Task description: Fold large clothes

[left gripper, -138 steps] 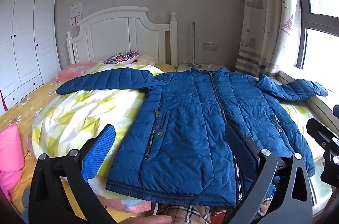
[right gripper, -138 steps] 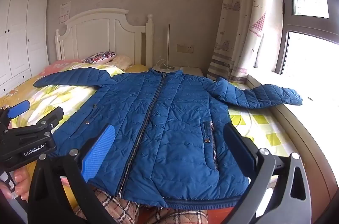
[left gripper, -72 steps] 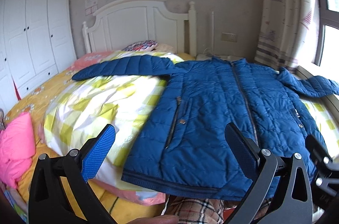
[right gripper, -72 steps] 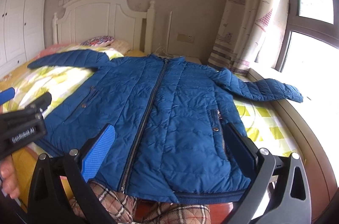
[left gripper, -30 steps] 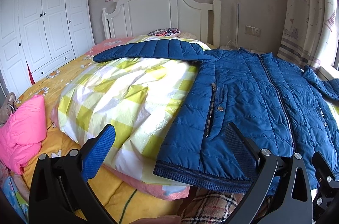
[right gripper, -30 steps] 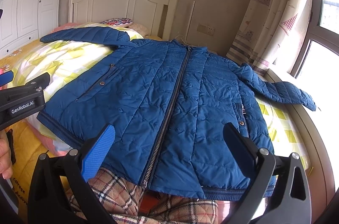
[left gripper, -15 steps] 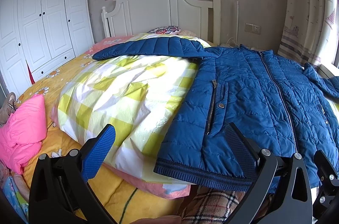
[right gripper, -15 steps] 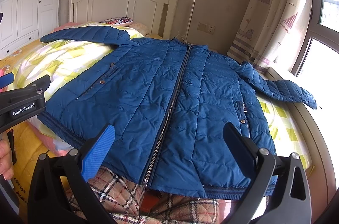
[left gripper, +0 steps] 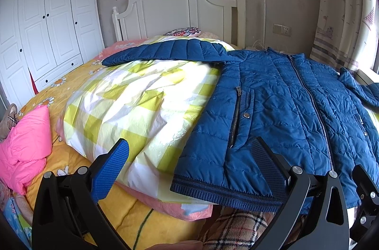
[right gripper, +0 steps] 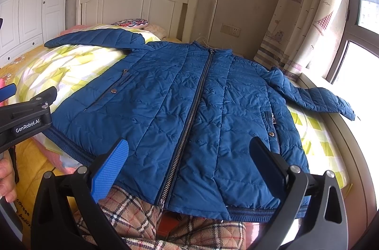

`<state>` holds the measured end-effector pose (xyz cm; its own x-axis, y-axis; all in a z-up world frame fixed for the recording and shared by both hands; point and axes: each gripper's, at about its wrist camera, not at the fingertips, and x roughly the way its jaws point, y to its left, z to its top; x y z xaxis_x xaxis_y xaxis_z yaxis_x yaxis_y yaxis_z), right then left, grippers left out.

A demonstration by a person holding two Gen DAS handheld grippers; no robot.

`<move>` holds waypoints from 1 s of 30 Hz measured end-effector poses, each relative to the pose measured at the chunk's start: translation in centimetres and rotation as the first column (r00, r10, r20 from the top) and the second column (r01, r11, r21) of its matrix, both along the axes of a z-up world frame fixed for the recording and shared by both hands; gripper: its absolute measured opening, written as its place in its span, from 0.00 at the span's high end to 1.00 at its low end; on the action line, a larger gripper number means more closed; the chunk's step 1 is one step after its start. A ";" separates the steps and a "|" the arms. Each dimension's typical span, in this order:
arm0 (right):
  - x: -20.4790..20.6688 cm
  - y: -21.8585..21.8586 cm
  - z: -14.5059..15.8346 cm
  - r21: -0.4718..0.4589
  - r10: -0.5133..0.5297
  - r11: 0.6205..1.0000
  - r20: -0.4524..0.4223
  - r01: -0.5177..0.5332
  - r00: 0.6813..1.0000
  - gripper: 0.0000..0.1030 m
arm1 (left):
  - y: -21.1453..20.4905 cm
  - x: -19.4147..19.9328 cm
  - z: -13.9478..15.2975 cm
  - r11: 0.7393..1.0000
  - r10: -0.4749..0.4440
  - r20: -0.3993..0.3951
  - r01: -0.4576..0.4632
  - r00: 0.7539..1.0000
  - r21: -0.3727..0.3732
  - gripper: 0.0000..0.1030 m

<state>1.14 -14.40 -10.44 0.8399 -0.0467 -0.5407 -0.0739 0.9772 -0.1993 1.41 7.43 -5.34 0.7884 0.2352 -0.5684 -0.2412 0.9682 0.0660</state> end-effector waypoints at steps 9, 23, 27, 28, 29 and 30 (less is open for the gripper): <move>0.1 -0.1 0.1 0.001 0.000 1.000 0.000 0.000 1.000 0.02 | -0.1 0.0 -0.2 1.000 -0.003 -0.002 0.003 1.000 0.002 0.04; 0.1 -0.4 -0.1 0.009 -0.003 1.000 -0.004 0.003 1.000 0.02 | -0.3 -0.1 -0.4 1.000 -0.006 -0.007 0.006 1.000 0.005 0.04; 0.0 -0.4 -0.1 0.010 -0.003 1.000 -0.005 0.003 1.000 0.02 | -0.3 0.0 -0.5 1.000 -0.007 -0.009 0.007 1.000 0.005 0.04; 0.0 -0.4 -0.1 0.011 -0.003 1.000 -0.005 0.003 1.000 0.02 | -0.3 0.0 -0.5 1.000 -0.007 -0.009 0.007 1.000 0.006 0.04; 0.1 -0.5 -0.1 0.011 -0.002 1.000 -0.005 0.002 1.000 0.02 | -0.3 0.0 -0.5 1.000 -0.007 -0.008 0.007 1.000 0.005 0.04; 0.1 -0.5 -0.1 0.011 -0.002 1.000 -0.006 0.002 1.000 0.02 | -0.3 0.0 -0.5 1.000 -0.007 -0.008 0.007 1.000 0.006 0.04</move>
